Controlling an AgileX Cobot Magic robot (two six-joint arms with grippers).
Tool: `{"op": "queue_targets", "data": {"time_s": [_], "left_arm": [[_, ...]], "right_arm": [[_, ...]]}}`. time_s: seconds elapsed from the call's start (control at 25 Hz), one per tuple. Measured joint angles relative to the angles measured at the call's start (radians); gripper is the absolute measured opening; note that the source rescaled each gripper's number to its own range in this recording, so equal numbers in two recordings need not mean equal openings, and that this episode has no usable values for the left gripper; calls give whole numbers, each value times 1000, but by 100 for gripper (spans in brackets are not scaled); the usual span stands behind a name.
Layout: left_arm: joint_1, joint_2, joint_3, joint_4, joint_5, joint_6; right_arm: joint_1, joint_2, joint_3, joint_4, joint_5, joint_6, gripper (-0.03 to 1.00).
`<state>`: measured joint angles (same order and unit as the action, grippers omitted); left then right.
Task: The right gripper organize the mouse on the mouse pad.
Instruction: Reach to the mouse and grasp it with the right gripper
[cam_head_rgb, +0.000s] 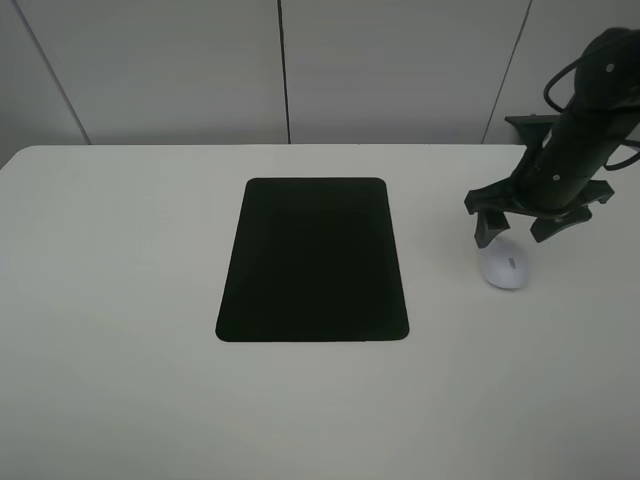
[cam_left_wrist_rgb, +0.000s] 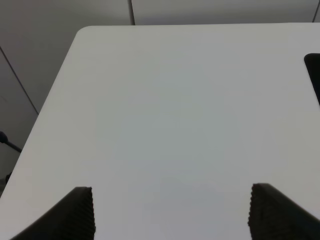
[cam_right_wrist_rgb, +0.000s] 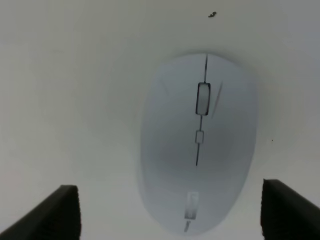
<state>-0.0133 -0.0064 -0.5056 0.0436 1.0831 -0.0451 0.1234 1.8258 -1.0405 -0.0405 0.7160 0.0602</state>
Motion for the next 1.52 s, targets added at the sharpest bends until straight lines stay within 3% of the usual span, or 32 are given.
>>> {"op": "queue_targets", "data": {"time_s": [1.52], "left_arm": [[0,0,0,0,0,0]], "right_arm": [[-36,165,-2,-38,-117,32,85]]}}
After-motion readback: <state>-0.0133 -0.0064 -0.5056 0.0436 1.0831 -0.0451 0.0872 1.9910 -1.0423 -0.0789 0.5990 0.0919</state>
